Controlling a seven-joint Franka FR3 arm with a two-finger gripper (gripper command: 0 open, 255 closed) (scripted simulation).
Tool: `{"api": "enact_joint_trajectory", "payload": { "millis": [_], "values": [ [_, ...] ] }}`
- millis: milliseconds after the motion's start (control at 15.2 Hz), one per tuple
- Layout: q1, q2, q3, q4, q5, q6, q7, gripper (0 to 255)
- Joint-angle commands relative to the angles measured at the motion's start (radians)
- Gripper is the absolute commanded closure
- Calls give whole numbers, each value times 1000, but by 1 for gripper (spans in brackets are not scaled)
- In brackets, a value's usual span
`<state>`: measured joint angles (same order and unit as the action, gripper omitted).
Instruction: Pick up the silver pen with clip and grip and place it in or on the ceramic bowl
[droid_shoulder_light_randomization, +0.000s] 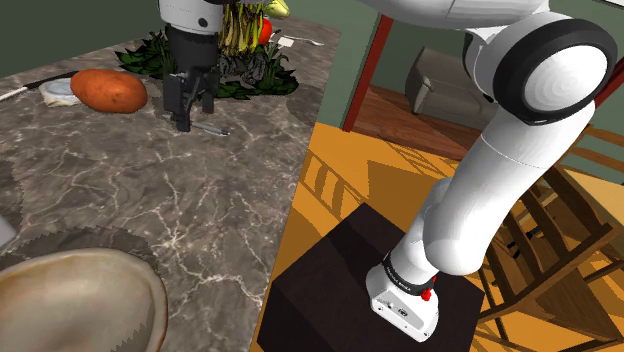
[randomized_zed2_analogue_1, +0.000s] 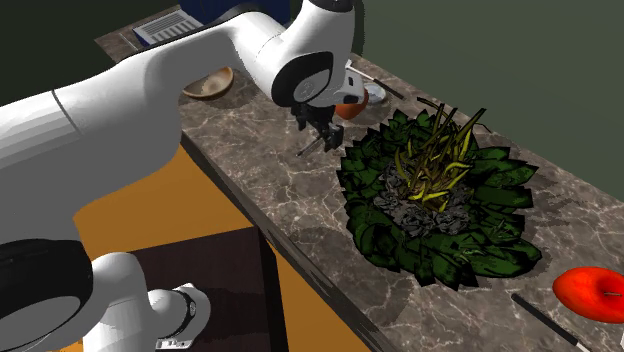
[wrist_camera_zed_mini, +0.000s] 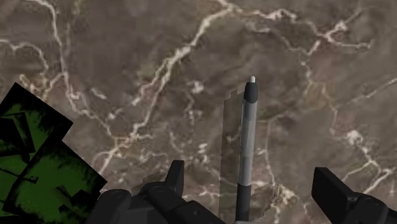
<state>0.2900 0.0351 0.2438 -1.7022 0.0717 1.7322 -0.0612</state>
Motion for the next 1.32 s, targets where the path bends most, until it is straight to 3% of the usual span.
{"api": "enact_joint_trajectory", "payload": {
  "millis": [0,396,462,990,1254],
  "values": [
    [0,1,0,-9,0,11,0,0],
    [0,1,0,-9,0,10,0,0],
    [0,1,0,-9,0,10,0,255],
    [0,-2,0,-15,0,14,0,255],
    [1,4,0,35,-1,-30,3,255]
  ]
}}
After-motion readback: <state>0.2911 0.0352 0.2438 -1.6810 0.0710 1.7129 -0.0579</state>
